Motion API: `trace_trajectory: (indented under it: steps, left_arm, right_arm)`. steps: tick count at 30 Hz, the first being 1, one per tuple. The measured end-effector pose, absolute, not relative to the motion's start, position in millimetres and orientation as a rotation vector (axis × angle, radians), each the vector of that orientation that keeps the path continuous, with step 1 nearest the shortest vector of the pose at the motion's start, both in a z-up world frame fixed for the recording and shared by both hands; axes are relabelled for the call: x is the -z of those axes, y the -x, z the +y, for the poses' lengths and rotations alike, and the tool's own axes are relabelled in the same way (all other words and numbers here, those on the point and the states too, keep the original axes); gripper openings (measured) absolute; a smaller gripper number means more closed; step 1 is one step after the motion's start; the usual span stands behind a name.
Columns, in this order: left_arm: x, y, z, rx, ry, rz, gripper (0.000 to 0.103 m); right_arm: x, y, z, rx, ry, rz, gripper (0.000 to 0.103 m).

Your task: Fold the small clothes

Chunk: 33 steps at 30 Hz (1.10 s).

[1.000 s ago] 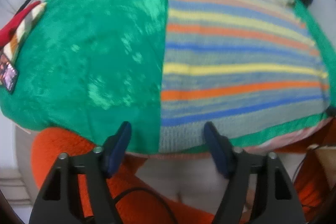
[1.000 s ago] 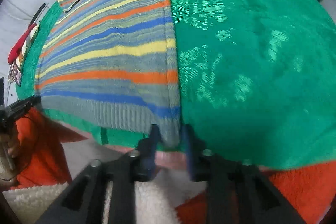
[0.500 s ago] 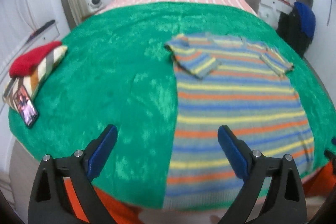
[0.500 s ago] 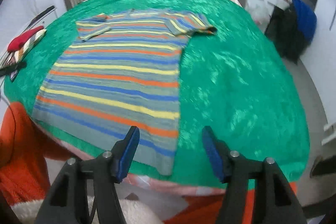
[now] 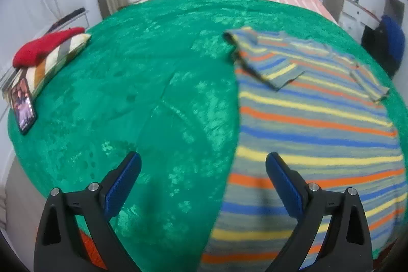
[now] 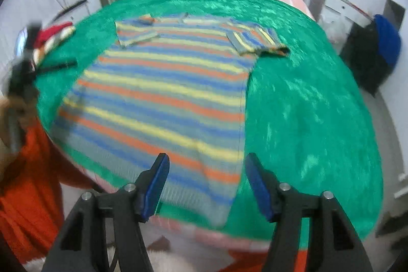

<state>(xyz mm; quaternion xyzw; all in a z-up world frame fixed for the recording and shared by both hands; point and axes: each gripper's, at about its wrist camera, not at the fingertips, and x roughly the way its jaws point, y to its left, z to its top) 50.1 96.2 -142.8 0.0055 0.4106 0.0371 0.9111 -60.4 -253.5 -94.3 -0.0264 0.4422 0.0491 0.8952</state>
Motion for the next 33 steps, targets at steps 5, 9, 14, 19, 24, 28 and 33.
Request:
trace_trajectory:
  steps: [5, 9, 14, 19, 24, 28, 33]
  left_arm:
    - [170.0, -45.8, 101.3, -0.038, 0.021, 0.878, 0.1]
    - [177.7, -49.0, 88.2, -0.007, -0.019, 0.877, 0.102]
    - [183.0, -45.2, 84.7, -0.009, -0.041, 0.852, 0.103]
    - [183.5, -44.4, 89.7, 0.002, -0.013, 0.865, 0.103]
    - [183.7, -44.9, 89.4, -0.001, -0.01, 0.868, 0.103]
    - [184.3, -45.6, 89.1, -0.007, 0.0, 0.869, 0.103]
    - [185.4, -44.3, 89.6, -0.013, 0.009, 0.861, 0.103]
  right_arm:
    - [70.0, -41.5, -289.9, 0.003, 0.198, 0.93, 0.062]
    - [85.5, -133.1, -271.0, -0.114, 0.238, 0.997, 0.064]
    - [144.5, -213.4, -241.6, -0.141, 0.292, 1.016, 0.063]
    - [154.0, -236.8, -294.0, 0.002, 0.092, 1.02, 0.003]
    - [91.8, -190.0, -439.4, 0.299, -0.092, 0.876, 0.003]
    - [88.9, -144.8, -527.6, 0.443, -0.186, 0.909, 0.003]
    - [124.1, -119.4, -544.2, 0.413, -0.305, 0.977, 0.003]
